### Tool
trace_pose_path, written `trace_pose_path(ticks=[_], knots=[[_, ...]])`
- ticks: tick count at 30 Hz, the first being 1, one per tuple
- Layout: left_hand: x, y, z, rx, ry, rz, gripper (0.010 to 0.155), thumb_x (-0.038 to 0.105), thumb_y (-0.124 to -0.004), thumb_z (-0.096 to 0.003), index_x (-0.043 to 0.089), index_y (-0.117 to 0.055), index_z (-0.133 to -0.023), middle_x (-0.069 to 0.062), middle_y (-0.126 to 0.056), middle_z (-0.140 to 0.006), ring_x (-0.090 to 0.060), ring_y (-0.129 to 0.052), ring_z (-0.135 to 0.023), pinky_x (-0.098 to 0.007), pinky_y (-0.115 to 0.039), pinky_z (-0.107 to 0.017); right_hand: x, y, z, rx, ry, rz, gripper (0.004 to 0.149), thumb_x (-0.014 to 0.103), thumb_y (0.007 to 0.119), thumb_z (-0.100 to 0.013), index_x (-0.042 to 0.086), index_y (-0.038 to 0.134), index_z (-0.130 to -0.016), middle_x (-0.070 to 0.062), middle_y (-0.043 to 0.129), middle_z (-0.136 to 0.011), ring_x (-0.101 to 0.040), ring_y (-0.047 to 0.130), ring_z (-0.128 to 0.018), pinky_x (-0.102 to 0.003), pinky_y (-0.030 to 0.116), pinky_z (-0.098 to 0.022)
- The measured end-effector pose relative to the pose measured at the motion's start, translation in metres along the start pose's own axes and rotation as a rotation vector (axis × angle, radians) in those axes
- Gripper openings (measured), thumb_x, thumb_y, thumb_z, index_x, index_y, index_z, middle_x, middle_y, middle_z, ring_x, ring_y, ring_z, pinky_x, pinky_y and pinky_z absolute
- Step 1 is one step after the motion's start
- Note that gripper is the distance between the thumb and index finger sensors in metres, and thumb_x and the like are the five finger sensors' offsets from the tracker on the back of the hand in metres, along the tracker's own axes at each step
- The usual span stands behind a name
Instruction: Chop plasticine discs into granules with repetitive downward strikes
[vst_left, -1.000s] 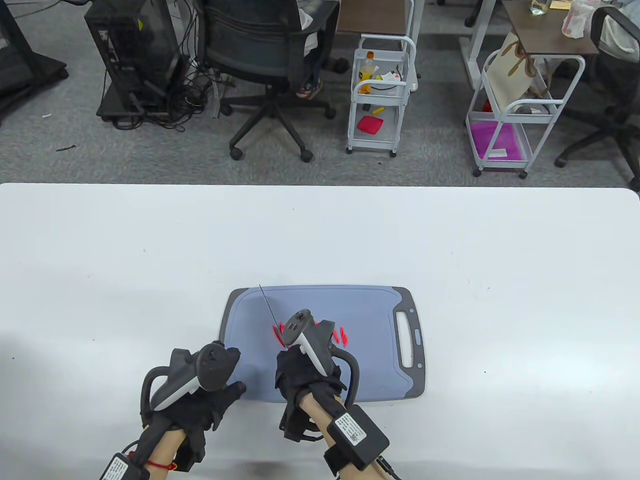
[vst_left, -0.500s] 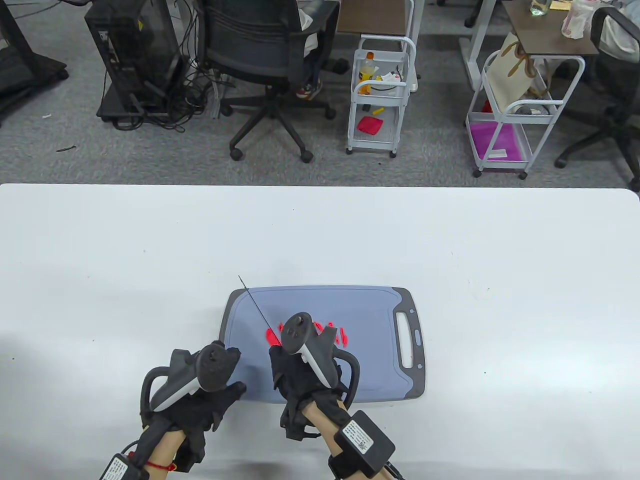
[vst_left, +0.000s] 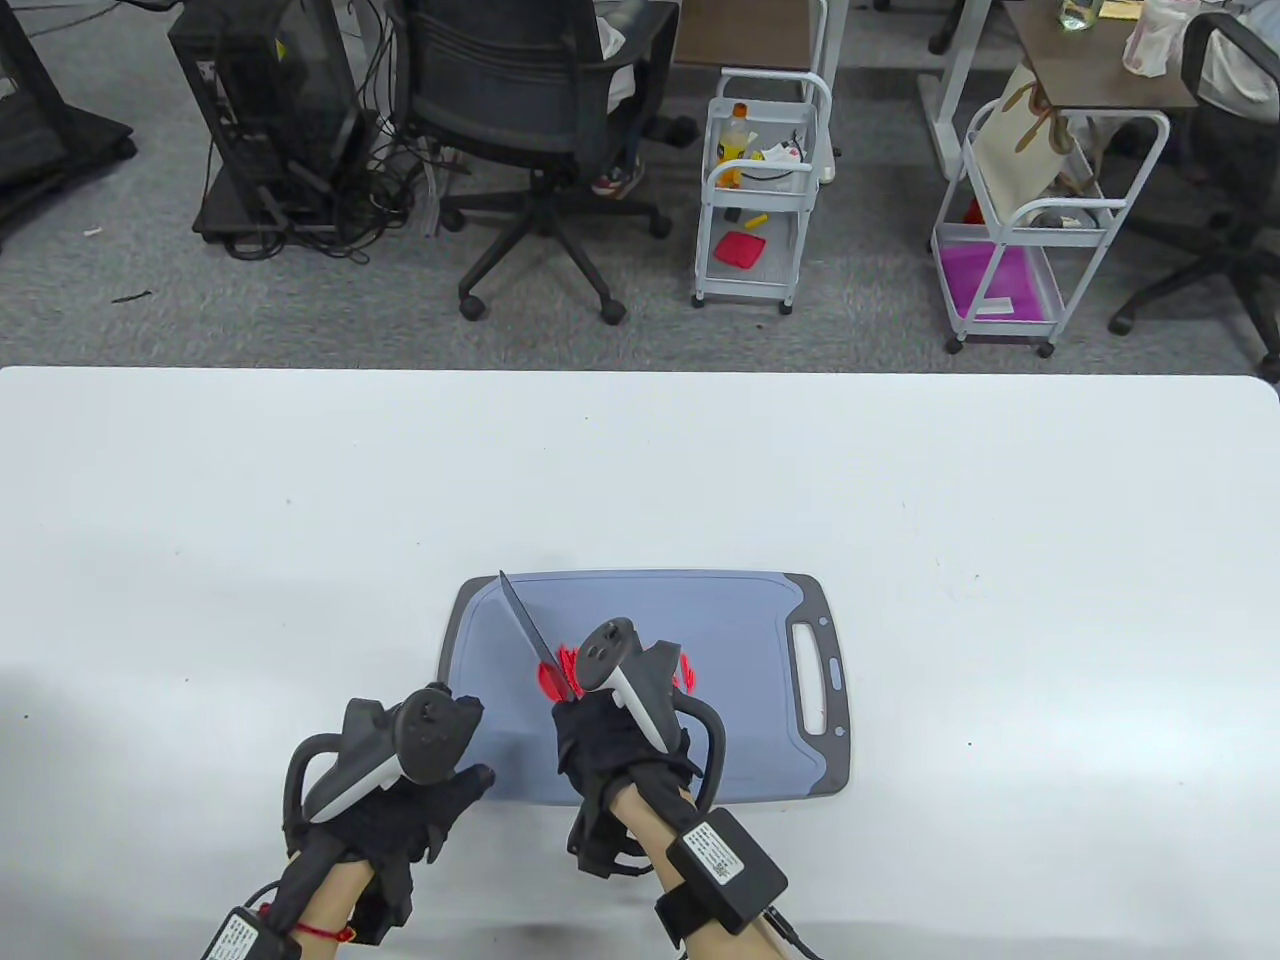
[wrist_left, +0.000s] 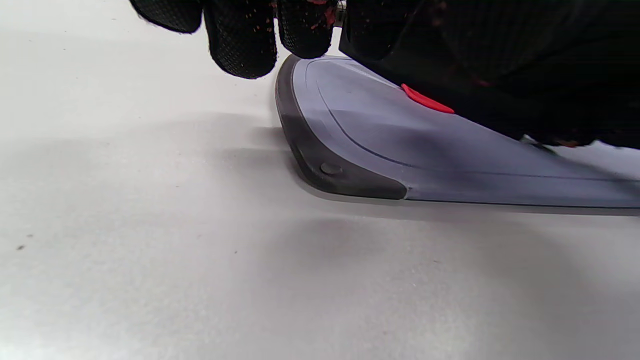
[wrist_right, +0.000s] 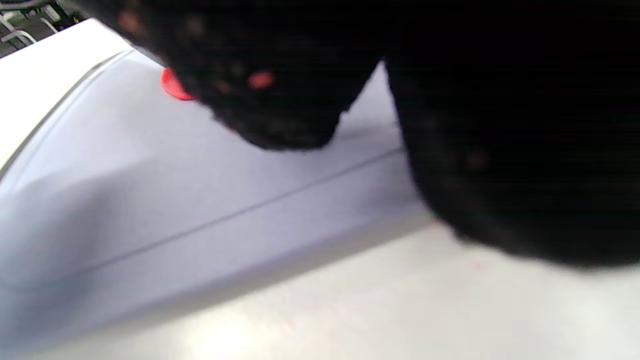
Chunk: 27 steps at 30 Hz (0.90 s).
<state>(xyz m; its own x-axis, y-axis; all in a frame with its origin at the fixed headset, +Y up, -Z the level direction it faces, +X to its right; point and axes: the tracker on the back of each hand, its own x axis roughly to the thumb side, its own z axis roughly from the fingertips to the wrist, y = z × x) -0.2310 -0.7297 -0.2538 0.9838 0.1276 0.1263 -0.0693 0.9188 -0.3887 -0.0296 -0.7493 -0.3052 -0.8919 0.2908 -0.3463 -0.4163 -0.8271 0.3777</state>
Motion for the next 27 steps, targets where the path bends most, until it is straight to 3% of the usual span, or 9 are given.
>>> trace_pose_path(ticks=[8, 16, 20, 23, 24, 25, 27], knots=[[-0.002, 0.002, -0.001, 0.008, 0.008, -0.001, 0.075, 0.060, -0.064, -0.0444, 0.031, -0.053, -0.113, -0.011, -0.049, -0.126, -0.044, -0.066, -0.108, -0.065, -0.051, -0.075, -0.003, -0.009, 0.004, -0.031, -0.076, -0.067, 0.058, 0.058, 0.077, -0.048, 0.009, 0.086, -0.078, 0.007, 0.103, -0.029, -0.029, 0.112, -0.005, -0.048, 0.082, -0.003], [0.001, 0.000, 0.000, 0.001, 0.001, -0.007, 0.075, 0.061, -0.064, -0.0443, 0.031, -0.053, -0.113, -0.011, -0.049, -0.126, -0.044, -0.066, -0.108, -0.065, -0.051, -0.075, 0.002, -0.012, 0.016, -0.070, -0.098, -0.023, 0.057, 0.058, 0.077, -0.048, 0.011, 0.087, -0.078, 0.007, 0.103, -0.030, -0.029, 0.112, -0.006, -0.048, 0.082, -0.003], [0.000, 0.001, 0.000, 0.001, 0.006, -0.005, 0.076, 0.061, -0.064, -0.0442, 0.031, -0.054, -0.113, -0.011, -0.049, -0.126, -0.044, -0.066, -0.108, -0.065, -0.051, -0.075, 0.012, -0.011, 0.023, -0.142, -0.117, 0.015, 0.056, 0.058, 0.077, -0.048, 0.011, 0.087, -0.078, 0.007, 0.103, -0.030, -0.028, 0.112, -0.006, -0.048, 0.082, -0.003], [0.000, 0.001, 0.000, -0.001, 0.007, -0.006, 0.076, 0.061, -0.064, -0.0442, 0.031, -0.053, -0.113, -0.012, -0.049, -0.126, -0.045, -0.066, -0.108, -0.065, -0.051, -0.075, 0.016, 0.006, 0.006, 0.022, 0.004, 0.179, 0.059, 0.060, 0.075, -0.046, 0.011, 0.083, -0.079, 0.009, 0.102, -0.029, -0.028, 0.113, -0.007, -0.048, 0.084, -0.004], [0.000, 0.001, 0.000, 0.000, 0.006, -0.004, 0.076, 0.061, -0.064, -0.0442, 0.031, -0.053, -0.113, -0.012, -0.049, -0.126, -0.044, -0.066, -0.108, -0.065, -0.051, -0.075, 0.016, 0.002, 0.008, -0.013, -0.017, 0.091, 0.060, 0.059, 0.077, -0.047, 0.009, 0.082, -0.079, 0.009, 0.102, -0.028, -0.029, 0.113, -0.005, -0.048, 0.083, -0.003], [0.000, 0.001, 0.000, 0.000, 0.006, -0.002, 0.076, 0.061, -0.064, -0.0442, 0.031, -0.053, -0.113, -0.011, -0.049, -0.126, -0.044, -0.066, -0.108, -0.065, -0.051, -0.075, 0.020, 0.004, 0.006, 0.028, 0.004, 0.098, 0.060, 0.058, 0.077, -0.047, 0.008, 0.082, -0.079, 0.008, 0.102, -0.028, -0.029, 0.113, -0.006, -0.049, 0.083, -0.003], [0.000, 0.001, 0.000, -0.001, 0.005, 0.002, 0.076, 0.061, -0.064, -0.0442, 0.031, -0.053, -0.113, -0.012, -0.049, -0.126, -0.044, -0.066, -0.108, -0.065, -0.051, -0.075, 0.020, 0.006, 0.011, -0.012, -0.002, 0.141, 0.060, 0.058, 0.076, -0.047, 0.008, 0.081, -0.080, 0.008, 0.101, -0.028, -0.030, 0.113, -0.006, -0.049, 0.083, -0.003]])
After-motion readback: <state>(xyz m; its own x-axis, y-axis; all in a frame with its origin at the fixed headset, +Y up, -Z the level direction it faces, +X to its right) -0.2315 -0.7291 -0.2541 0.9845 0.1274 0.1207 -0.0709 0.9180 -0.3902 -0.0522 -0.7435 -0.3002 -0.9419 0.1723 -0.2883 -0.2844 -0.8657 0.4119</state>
